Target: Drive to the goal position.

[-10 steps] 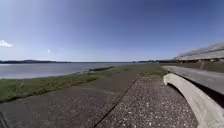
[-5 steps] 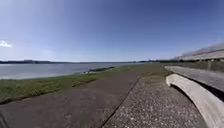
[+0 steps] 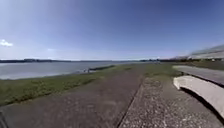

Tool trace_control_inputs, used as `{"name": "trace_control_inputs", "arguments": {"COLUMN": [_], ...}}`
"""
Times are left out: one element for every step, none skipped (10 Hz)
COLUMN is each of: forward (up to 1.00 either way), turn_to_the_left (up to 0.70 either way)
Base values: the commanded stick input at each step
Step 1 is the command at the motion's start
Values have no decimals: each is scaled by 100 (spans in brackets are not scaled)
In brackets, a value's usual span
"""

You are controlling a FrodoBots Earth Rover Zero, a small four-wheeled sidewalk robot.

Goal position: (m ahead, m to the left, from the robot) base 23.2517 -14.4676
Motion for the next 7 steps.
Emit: {"name": "trace_control_inputs", "arguments": {"forward": [0,0,0,0,0,0,0], "turn_to_the_left": [-45,-45,-45,-45,-45,-45,-45]}}
